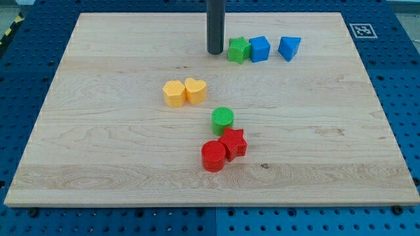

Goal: Push the green blocks to the top of the red blocks

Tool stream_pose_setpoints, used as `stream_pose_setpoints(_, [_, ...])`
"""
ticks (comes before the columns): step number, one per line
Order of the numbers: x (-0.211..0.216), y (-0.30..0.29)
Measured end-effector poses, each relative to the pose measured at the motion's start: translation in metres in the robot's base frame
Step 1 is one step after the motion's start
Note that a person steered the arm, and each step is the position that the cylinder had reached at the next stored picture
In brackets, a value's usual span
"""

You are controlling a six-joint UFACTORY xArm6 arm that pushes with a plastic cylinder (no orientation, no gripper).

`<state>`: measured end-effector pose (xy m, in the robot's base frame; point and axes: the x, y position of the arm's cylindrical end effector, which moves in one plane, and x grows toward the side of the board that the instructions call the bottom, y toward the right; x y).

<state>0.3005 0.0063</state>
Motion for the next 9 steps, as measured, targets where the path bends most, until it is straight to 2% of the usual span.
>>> stream_pose_setpoints(1, [-0.034,0.037])
stream_pose_setpoints(2, [-0.026,0.052])
stream_pose_setpoints(4, [0.003,0.036])
stream_pose_setpoints(5, [0.023,0.048])
stream_pose_setpoints(7, [0.078,0.107])
stream_pose_setpoints(8, [0.093,0.109])
stream_pose_setpoints(9, [0.069,0.109])
